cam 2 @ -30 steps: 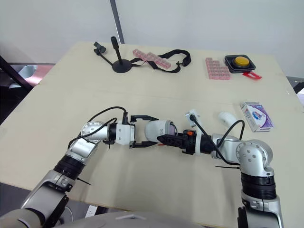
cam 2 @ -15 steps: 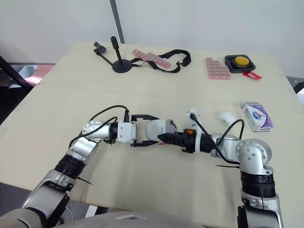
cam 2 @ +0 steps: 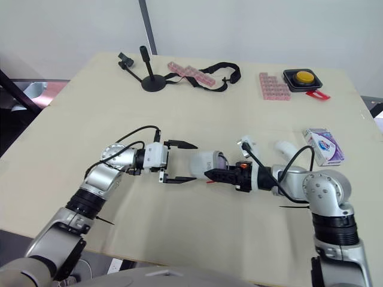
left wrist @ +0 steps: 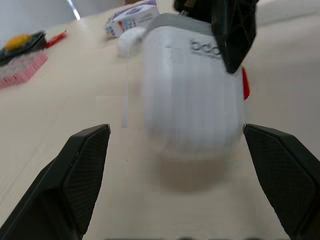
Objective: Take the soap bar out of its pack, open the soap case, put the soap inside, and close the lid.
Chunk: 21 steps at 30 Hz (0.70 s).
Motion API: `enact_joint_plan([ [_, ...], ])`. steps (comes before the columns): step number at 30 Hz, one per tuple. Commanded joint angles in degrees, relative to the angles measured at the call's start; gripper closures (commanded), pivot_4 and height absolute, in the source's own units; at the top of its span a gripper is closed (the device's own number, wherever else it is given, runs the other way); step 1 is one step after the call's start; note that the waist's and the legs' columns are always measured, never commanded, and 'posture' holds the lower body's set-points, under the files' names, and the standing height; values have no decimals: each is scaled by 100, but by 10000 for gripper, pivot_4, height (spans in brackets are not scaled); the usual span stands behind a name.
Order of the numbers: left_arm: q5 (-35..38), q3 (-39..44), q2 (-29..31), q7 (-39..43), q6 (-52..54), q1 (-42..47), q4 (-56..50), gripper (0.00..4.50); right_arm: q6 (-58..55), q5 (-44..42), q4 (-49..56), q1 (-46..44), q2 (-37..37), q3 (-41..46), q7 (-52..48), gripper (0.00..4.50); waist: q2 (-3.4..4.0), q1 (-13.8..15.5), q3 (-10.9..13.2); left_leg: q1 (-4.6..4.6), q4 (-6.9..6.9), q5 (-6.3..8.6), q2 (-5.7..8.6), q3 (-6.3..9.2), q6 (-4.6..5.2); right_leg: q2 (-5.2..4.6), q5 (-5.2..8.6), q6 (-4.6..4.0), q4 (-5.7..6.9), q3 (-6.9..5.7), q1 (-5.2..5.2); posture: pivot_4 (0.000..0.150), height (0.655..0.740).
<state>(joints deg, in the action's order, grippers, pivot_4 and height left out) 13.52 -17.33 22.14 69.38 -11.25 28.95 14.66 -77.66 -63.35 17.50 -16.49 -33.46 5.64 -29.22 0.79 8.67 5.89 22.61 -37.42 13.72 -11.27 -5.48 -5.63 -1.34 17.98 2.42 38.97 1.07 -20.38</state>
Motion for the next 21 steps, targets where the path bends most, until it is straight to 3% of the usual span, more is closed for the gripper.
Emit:
enact_joint_plan([
  [1,590,250,329,273,1527,235,-453,0,316,559,455,-448,-919,-525,-736,24352,3,0,2,0,0,0,0,0,0,0,0,1,0,1,0,1500,7400],
  [5,777,73,561,399,2978,444,-917,0,950,1710,805,-1109,-1943,-1657,-1348,24352,5,12,3,-2,2,1,-3,0,-1,5,0,2,-2,3,0,1500,7400],
  [10,1073,14,233,137,4065,822,-1531,0,1335,2944,1172,-2255,-2728,-3028,-2064,24352,8,62,9,5,2,2,-1,0,-3,7,0,2,-2,3,-1,1500,7400],
  [21,-3,-753,-380,-346,3000,913,-1402,0,1273,4092,1402,-3486,-2661,-4265,-2807,24352,7,70,9,13,-4,5,-10,1,-5,26,0,2,-3,22,1,1500,7400],
])
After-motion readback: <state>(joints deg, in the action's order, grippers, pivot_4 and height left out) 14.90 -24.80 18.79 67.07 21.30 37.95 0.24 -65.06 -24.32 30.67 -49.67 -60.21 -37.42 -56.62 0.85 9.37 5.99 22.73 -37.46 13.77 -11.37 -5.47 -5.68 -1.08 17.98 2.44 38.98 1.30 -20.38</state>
